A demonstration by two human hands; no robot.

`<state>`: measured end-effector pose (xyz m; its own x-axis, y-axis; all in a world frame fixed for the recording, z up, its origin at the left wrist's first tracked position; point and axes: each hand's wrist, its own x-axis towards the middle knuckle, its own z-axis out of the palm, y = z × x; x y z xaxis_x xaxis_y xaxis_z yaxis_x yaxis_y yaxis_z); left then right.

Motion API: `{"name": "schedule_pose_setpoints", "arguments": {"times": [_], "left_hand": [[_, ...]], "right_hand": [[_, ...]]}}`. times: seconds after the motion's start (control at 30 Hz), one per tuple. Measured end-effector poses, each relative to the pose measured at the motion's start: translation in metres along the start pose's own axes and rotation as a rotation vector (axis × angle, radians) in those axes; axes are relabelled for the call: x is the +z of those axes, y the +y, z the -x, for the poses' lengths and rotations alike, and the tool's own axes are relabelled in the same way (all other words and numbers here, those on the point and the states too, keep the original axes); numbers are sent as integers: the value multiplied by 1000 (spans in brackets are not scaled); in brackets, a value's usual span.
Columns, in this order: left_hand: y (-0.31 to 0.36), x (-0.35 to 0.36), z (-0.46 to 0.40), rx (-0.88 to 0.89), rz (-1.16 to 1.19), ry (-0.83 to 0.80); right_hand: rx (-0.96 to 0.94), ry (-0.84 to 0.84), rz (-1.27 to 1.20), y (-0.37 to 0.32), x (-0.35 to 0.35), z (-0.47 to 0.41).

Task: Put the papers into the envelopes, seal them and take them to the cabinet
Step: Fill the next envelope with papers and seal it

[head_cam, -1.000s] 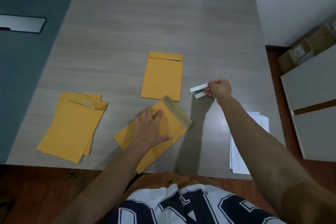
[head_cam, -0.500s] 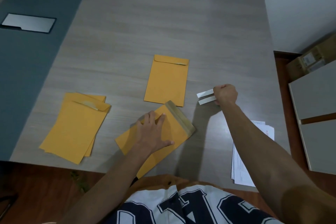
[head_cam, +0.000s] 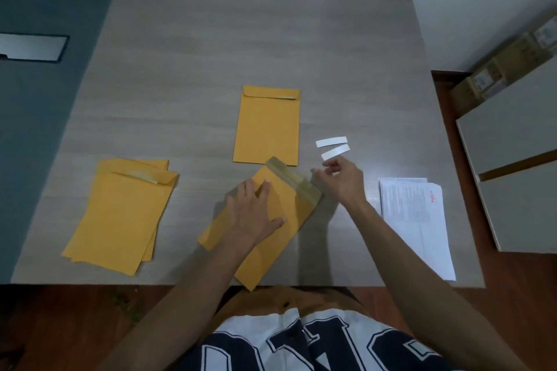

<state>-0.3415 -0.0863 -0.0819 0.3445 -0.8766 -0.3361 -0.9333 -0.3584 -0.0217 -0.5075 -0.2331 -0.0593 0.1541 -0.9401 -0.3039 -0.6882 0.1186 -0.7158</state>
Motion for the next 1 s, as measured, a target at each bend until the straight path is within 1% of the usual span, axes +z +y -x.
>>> {"name": "schedule_pose_setpoints", "arguments": {"times": [0.1, 0.13, 0.2, 0.3, 0.37, 0.43, 0.5, 0.6, 0.67, 0.73, 0.83, 1.0], "left_hand": [[0, 3, 6, 23, -1, 46], [-1, 4, 8, 36, 0, 59], [-3, 9, 12, 56, 43, 78], [-5, 14, 17, 15, 255, 100], [-7, 15, 19, -36, 394, 127], [-10, 15, 21, -25, 452, 146], [-14, 11, 21, 69, 397, 130], [-21, 2, 13, 245, 196, 105], [-26, 1, 6, 315, 76, 53], [-32, 3, 0, 343, -14, -15], [-38, 5, 0, 372, -165, -23], [-36, 7, 8, 353, -171, -17]], "right_hand": [[-66, -102, 137, 9, 16, 28], [-82, -103, 155, 9, 19, 35], [-139, -50, 168, 9, 23, 47], [-254, 27, 193, 9, 29, 66], [-316, -11, 245, 10, 34, 77], [-316, -88, 318, 12, 40, 86], [-311, -136, 402, 12, 46, 93], [-404, -127, 583, 9, 54, 96], [-425, -148, 736, 4, 61, 97], [-434, -200, 882, 3, 66, 98], [-431, -248, 977, 11, 71, 99], [-422, -254, 1054, 30, 62, 99]]}}
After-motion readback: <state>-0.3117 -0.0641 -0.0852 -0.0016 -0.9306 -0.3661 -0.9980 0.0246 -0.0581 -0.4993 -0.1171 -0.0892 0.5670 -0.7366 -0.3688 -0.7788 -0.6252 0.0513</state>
